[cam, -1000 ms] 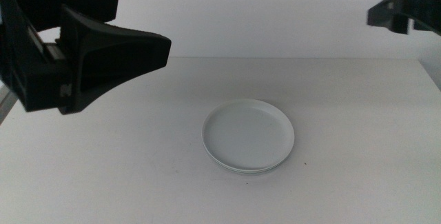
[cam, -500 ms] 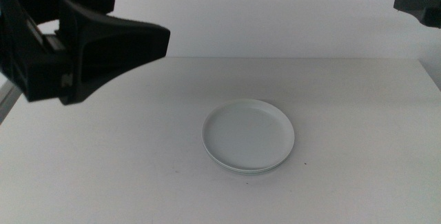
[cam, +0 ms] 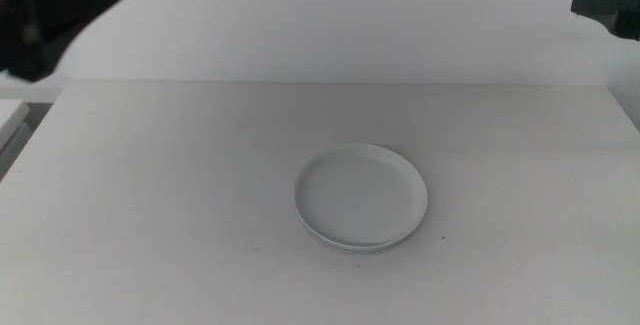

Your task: Stack the three bowls on top of each other.

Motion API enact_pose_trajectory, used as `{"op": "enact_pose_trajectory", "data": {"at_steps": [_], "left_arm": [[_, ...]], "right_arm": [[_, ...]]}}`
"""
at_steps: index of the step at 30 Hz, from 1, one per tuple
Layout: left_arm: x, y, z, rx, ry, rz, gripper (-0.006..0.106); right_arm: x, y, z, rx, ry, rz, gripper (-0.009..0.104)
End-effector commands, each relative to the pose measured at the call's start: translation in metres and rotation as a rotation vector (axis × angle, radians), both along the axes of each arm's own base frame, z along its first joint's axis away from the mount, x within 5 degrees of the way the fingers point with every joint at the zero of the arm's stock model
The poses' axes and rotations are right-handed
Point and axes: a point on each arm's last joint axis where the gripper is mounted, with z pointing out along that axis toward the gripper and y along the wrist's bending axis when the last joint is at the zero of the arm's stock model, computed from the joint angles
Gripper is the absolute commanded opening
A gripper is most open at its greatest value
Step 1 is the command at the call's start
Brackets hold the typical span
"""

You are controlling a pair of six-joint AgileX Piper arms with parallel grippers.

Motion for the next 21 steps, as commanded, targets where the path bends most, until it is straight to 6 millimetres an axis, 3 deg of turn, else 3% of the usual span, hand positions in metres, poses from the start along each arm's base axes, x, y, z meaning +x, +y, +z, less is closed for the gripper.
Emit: {"op": "enact_pose_trajectory", "data": {"at_steps": [1, 8, 21], "left_arm": [[-0.005, 0.013, -0.007, 0.007, -0.072, 0.110, 0.094], [-0.023, 0.037, -0.030, 0.021, -0.098, 0.273, 0.094], [-0.036, 0.045, -0.028, 0.043, -0.158, 0.325, 0.094]], "right_arm": [[-0.001, -0.001, 0.002, 0.005, -0.015, -0.004, 0.093], [-0.001, -0.001, 0.002, 0.005, -0.015, -0.004, 0.093], [-0.001, -0.001, 0.002, 0.005, -0.015, -0.004, 0.093]]}}
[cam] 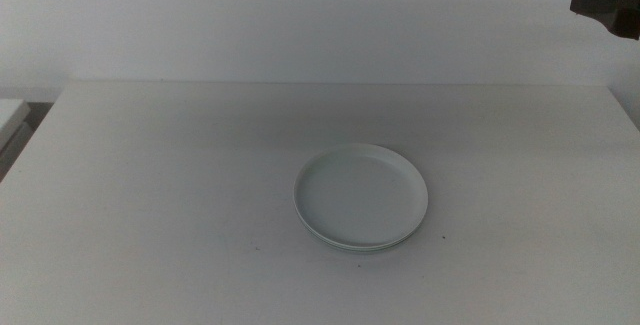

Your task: Stack the three bowls on top of each other.

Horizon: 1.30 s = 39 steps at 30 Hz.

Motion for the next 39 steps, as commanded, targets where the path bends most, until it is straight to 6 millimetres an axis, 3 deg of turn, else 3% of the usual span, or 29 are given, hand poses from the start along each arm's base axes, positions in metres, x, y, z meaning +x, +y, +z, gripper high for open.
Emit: {"op": "enact_pose_trajectory", "data": {"at_steps": [1, 4, 8, 11, 14, 18, 22, 27, 32, 39], "left_arm": [[0.000, 0.000, 0.000, -0.004, -0.010, 0.001, 0.094], [0.000, -0.001, -0.001, -0.042, 0.005, -0.012, 0.094], [0.001, -0.004, -0.007, -0.119, 0.010, -0.041, 0.094], [-0.002, -0.004, -0.026, -0.116, -0.037, -0.042, 0.094], [-0.010, -0.002, -0.063, -0.118, 0.015, -0.041, 0.094], [-0.026, 0.001, -0.111, -0.120, 0.050, -0.039, 0.094], [-0.039, 0.005, -0.142, -0.125, 0.024, -0.011, 0.094], [-0.040, 0.007, -0.174, -0.150, 0.039, 0.044, 0.094], [-0.034, 0.008, -0.200, -0.153, 0.039, 0.067, 0.094], [-0.034, 0.008, -0.203, -0.163, 0.066, 0.065, 0.094]], "right_arm": [[-0.001, -0.001, 0.001, -0.005, -0.014, -0.004, 0.093], [-0.011, -0.004, 0.007, -0.051, -0.049, -0.008, 0.093], [-0.039, -0.015, 0.012, -0.161, -0.208, -0.048, 0.093], [-0.066, -0.024, -0.003, -0.139, -0.372, -0.111, 0.093], [-0.104, -0.032, -0.033, -0.127, -0.496, -0.165, 0.093], [-0.143, -0.039, -0.102, -0.144, -0.458, -0.193, 0.093], [-0.173, -0.041, -0.159, -0.198, -0.449, -0.194, 0.093], [-0.184, -0.042, -0.198, -0.253, -0.403, -0.178, 0.093], [-0.184, -0.042, -0.198, -0.275, -0.408, -0.178, 0.093], [-0.184, -0.042, -0.188, -0.276, -0.511, -0.194, 0.093]]}}
